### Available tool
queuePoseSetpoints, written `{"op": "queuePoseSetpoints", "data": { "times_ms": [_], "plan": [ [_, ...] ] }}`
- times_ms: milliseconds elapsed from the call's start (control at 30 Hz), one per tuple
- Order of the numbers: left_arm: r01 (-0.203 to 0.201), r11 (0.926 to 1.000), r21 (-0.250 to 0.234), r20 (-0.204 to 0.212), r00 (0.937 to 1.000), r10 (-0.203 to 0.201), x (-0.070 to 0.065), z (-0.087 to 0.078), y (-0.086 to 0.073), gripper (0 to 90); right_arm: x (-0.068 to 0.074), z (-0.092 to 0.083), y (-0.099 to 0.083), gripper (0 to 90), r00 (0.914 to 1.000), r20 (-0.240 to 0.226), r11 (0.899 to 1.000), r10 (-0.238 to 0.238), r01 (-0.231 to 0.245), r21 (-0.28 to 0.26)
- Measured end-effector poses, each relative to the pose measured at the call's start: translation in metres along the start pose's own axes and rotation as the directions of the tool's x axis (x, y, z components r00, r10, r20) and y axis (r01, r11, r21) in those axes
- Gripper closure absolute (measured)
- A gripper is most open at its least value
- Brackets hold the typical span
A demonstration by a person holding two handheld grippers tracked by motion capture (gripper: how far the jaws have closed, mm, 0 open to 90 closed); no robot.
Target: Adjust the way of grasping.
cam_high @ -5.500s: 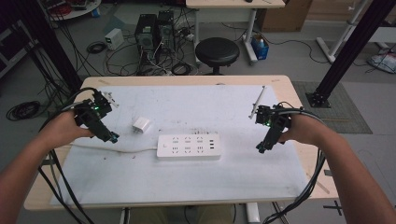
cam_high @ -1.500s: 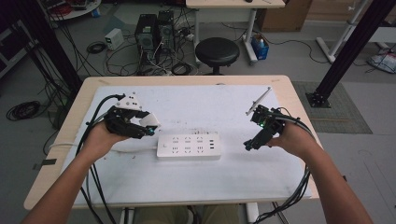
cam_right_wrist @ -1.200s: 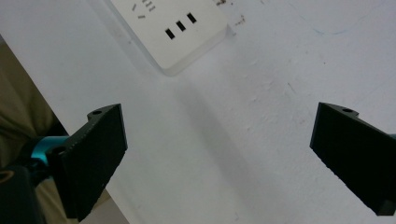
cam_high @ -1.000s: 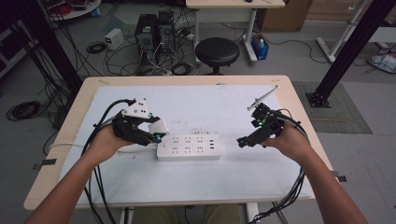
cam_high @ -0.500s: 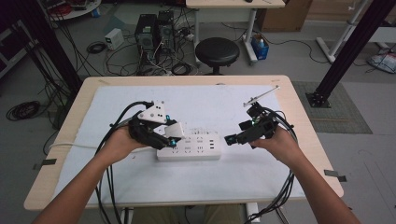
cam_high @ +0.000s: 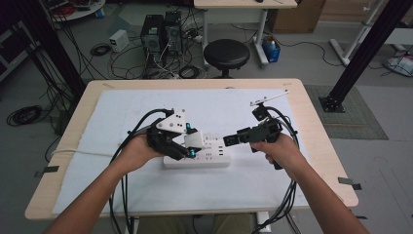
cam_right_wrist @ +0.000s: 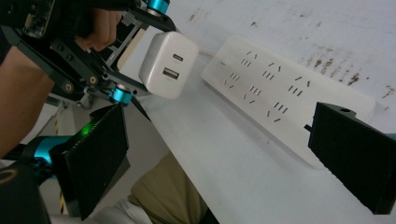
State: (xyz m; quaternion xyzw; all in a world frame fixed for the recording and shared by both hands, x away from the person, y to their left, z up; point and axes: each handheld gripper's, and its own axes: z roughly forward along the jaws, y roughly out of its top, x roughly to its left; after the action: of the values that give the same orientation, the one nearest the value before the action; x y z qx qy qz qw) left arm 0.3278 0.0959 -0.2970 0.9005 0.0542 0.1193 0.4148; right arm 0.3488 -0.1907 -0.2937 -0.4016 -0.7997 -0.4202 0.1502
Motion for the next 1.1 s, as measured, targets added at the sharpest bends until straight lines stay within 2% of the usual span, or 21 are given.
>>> {"op": "queuePoseSetpoints", "data": {
  "times_ms": [133, 300, 400, 567, 733, 800, 867, 933, 967, 1067, 1100],
  "plan": [
    [-0.012, 0.9999, -0.001, 0.011, 0.9999, 0.012, -0.002, 0.006, 0.002, 42.4, -0.001, 0.006, 0.001, 4.4, 0.9995, -0.021, 1.0, 0.025, -0.025, 0.007],
    [-0.025, 0.9996, -0.012, 0.022, 0.9994, 0.025, -0.005, 0.014, 0.007, 42.4, 0.001, 0.017, 0.001, 4.9, 0.9933, -0.081, 0.997, 0.082, -0.081, 0.013],
    [-0.031, 0.9991, -0.028, 0.026, 0.9992, 0.032, -0.007, 0.017, 0.01, 42.4, -0.001, 0.023, 0.002, 5.7, 0.9842, -0.117, 0.991, 0.133, -0.131, 0.022],
    [-0.046, 0.9984, -0.034, 0.029, 0.9985, 0.047, -0.01, 0.022, 0.014, 42.4, -0.006, 0.032, 0.001, 14.0, 0.9656, -0.17, 0.98, 0.197, -0.194, 0.033],
    [-0.056, 0.9977, -0.039, 0.03, 0.9979, 0.057, -0.012, 0.025, 0.016, 42.4, -0.011, 0.039, 0.0, 17.2, 0.9545, -0.182, 0.972, 0.236, -0.229, 0.058],
    [-0.063, 0.9973, -0.038, 0.029, 0.9976, 0.064, -0.013, 0.026, 0.016, 42.4, -0.012, 0.041, -0.001, 24.4, 0.9484, -0.196, 0.968, 0.249, -0.241, 0.066],
    [-0.065, 0.9972, -0.036, 0.031, 0.9973, 0.066, -0.013, 0.026, 0.017, 42.4, -0.013, 0.044, -0.002, 26.2, 0.944, -0.205, 0.966, 0.258, -0.249, 0.07],
    [-0.073, 0.9967, -0.035, 0.028, 0.9968, 0.074, -0.014, 0.027, 0.017, 42.4, -0.014, 0.045, -0.002, 30.3, 0.9371, -0.212, 0.961, 0.277, -0.267, 0.075],
    [-0.076, 0.9965, -0.036, 0.026, 0.9967, 0.077, -0.014, 0.027, 0.017, 42.4, -0.015, 0.045, -0.002, 32.9, 0.9308, -0.225, 0.958, 0.288, -0.278, 0.075],
    [-0.085, 0.9957, -0.036, 0.025, 0.996, 0.086, -0.015, 0.028, 0.018, 42.4, -0.018, 0.048, -0.004, 37.4, 0.9056, -0.267, 0.944, 0.33, -0.316, 0.093],
    [-0.084, 0.9959, -0.035, 0.023, 0.9961, 0.085, -0.016, 0.028, 0.018, 42.4, -0.02, 0.049, -0.004, 38.9, 0.8953, -0.273, 0.936, 0.352, -0.336, 0.103]
  ]
}}
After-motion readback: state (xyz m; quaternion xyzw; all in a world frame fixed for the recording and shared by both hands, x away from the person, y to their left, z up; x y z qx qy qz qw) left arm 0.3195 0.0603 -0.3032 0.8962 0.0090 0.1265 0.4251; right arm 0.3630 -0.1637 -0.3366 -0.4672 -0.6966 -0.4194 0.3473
